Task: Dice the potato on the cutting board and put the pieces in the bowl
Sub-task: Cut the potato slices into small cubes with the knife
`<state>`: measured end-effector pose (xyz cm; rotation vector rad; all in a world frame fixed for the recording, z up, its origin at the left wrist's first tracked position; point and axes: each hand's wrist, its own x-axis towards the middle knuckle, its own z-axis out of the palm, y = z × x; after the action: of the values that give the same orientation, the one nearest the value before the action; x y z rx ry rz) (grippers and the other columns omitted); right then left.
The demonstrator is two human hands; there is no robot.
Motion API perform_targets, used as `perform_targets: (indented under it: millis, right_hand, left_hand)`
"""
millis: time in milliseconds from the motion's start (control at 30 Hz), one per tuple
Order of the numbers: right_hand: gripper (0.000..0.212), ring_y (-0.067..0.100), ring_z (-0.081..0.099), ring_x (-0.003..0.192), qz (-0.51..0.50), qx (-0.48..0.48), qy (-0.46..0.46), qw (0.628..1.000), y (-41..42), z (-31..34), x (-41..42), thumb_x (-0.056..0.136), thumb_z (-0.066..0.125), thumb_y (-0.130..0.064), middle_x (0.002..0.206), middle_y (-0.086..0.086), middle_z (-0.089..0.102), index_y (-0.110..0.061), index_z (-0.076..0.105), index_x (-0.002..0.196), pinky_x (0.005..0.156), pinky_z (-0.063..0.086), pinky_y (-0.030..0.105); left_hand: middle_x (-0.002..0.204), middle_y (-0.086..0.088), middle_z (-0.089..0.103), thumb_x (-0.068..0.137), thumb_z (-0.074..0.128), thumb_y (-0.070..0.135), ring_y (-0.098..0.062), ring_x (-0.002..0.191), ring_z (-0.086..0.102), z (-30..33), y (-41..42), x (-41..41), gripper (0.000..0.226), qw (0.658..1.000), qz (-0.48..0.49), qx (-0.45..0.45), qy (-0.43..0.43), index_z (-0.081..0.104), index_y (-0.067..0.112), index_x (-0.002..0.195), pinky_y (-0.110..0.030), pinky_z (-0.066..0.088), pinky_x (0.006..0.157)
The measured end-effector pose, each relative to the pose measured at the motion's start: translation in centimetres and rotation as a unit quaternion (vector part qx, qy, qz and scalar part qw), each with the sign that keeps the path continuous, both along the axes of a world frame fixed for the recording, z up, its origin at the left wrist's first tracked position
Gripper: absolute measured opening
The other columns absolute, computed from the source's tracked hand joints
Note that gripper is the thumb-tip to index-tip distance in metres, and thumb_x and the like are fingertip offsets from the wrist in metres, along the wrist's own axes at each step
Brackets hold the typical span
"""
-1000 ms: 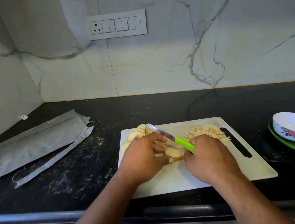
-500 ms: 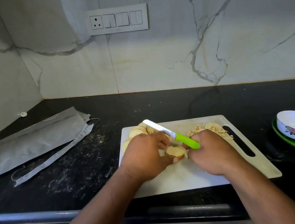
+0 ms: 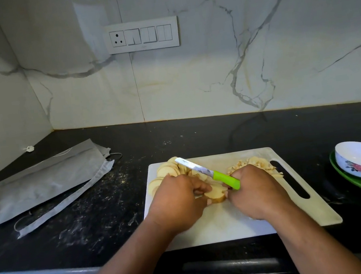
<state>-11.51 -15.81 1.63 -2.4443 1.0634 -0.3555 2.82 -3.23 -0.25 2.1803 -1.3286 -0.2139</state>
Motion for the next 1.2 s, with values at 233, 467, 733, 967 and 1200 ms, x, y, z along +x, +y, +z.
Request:
perform_targets:
  millis: [233,467,733,967,1200]
  right_hand:
    - [0.018,0.019,0.056,0.053,0.033,0.053,-0.023,0.998,-0.4,0.5,-1.1,0.080,0.065,-0.025,0.051,-0.004,0.053,-0.026,0.060,0.062,0.051,0.048,0.034]
    - [0.040,0.009,0.058,0.059,-0.043,-0.028,-0.036,0.998,2.8,-0.4,-2.1,0.068,0.073,-0.065,0.063,-0.007,0.061,-0.027,0.063,0.073,0.049,0.040,0.026]
    - [0.022,0.009,0.056,0.059,0.004,-0.007,-0.026,1.000,1.8,-0.1,-1.5,0.083,0.071,-0.046,0.063,-0.008,0.060,-0.027,0.064,0.073,0.050,0.042,0.025]
    - [0.007,0.015,0.060,0.064,0.012,0.046,-0.039,0.998,1.4,-0.2,-2.2,0.081,0.063,-0.035,0.066,-0.004,0.062,-0.032,0.068,0.080,0.056,0.050,0.032]
    - [0.023,0.011,0.051,0.054,0.049,0.157,-0.084,0.983,2.5,0.2,-2.3,0.075,0.058,-0.017,0.057,-0.010,0.053,-0.038,0.067,0.075,0.050,0.038,0.026]
  left_hand:
    - [0.110,0.022,0.074,0.080,0.081,0.054,0.003,0.103,0.065,0.4,0.1,-0.1,0.040,0.998,-0.004,-0.016,-0.065,0.076,0.039,0.117,-0.023,0.054,0.095]
    - [0.140,0.015,0.062,0.095,0.058,0.058,-0.013,0.132,0.047,2.1,-0.8,1.1,0.047,0.970,-0.143,0.105,-0.164,0.066,0.034,0.135,-0.033,0.026,0.118]
    - [0.116,0.022,0.068,0.088,0.063,0.060,-0.014,0.113,0.055,0.0,-0.6,0.6,0.043,0.991,-0.084,0.040,-0.098,0.071,0.040,0.124,-0.036,0.046,0.106]
    - [0.140,0.019,0.057,0.091,0.063,0.064,-0.005,0.136,0.041,0.5,1.0,-0.3,0.056,0.987,-0.006,0.015,-0.160,0.055,0.043,0.142,-0.026,0.018,0.123]
    - [0.158,0.017,0.044,0.103,0.055,0.040,-0.004,0.152,0.028,-1.2,1.6,-2.6,0.082,0.994,0.007,0.032,-0.102,0.001,0.027,0.164,-0.036,-0.010,0.128]
